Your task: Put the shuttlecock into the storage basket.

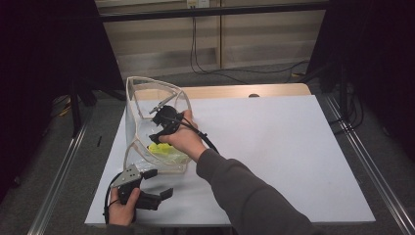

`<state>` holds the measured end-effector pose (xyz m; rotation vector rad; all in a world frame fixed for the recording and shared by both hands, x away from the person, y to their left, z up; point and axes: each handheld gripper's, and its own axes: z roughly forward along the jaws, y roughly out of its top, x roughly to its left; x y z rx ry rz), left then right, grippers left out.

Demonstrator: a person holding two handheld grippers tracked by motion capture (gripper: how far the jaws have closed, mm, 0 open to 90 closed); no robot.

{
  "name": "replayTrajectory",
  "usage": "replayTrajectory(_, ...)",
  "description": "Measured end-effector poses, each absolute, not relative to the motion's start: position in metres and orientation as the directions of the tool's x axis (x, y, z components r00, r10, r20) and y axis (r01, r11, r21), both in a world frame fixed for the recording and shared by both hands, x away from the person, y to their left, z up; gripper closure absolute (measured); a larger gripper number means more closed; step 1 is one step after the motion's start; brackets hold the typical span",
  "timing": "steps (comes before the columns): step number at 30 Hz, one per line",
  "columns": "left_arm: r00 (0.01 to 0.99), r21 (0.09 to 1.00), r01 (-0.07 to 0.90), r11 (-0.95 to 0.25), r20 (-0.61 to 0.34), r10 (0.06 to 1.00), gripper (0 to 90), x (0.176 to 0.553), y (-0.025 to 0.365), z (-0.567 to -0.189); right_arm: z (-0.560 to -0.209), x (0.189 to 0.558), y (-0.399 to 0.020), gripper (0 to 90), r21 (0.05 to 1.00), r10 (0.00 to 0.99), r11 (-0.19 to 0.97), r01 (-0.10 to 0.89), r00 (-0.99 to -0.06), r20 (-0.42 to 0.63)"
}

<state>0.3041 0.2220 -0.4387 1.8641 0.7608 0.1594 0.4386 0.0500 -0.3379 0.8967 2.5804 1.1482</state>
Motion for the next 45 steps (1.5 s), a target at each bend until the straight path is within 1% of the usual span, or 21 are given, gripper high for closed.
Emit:
replayTrajectory(3, 0.793, 0.874, 0.426, -0.233, -0.237, 0.562, 2.3, 0.304, 0.223, -0.438, -0.336, 0.437, 0.044, 30.7, 0.729, 0.603, 0.495, 0.473, -0.791, 0.104)
replayTrajectory(5, 0.792, 0.874, 0.426, -0.233, -0.236, 0.564, 2.3, 0.304, 0.223, -0.438, -0.333, 0.435, 0.040, 30.0, 0.736, 0.603, 0.486, 0.472, -0.790, 0.108)
replayTrajectory(8, 0.790, 0.874, 0.424, -0.240, -0.227, 0.570, 2.3, 0.303, 0.223, -0.438, -0.328, 0.431, 0.036, 25.7, 0.754, 0.598, 0.467, 0.462, -0.793, 0.115)
replayTrajectory(13, 0.788, 0.873, 0.423, -0.241, -0.224, 0.573, 2.4, 0.303, 0.223, -0.437, -0.320, 0.424, 0.031, 22.1, 0.764, 0.588, 0.459, 0.453, -0.800, 0.120)
replayTrajectory(24, 0.787, 0.873, 0.422, -0.244, -0.219, 0.577, 2.3, 0.303, 0.224, -0.437, -0.310, 0.412, 0.017, 18.4, 0.788, 0.556, 0.432, 0.439, -0.817, 0.151)
replayTrajectory(33, 0.785, 0.874, 0.422, -0.242, -0.219, 0.579, 2.3, 0.303, 0.223, -0.436, -0.303, 0.400, -0.006, 15.6, 0.804, 0.529, 0.417, 0.423, -0.833, 0.164)
replayTrajectory(35, 0.788, 0.872, 0.420, -0.252, -0.213, 0.577, 2.3, 0.303, 0.224, -0.436, -0.301, 0.398, -0.014, 15.6, 0.816, 0.538, 0.405, 0.412, -0.829, 0.151)
replayTrajectory(45, 0.786, 0.871, 0.420, -0.255, -0.209, 0.581, 2.3, 0.304, 0.223, -0.435, -0.299, 0.392, -0.048, 15.0, 0.831, 0.553, 0.367, 0.418, -0.817, 0.166)
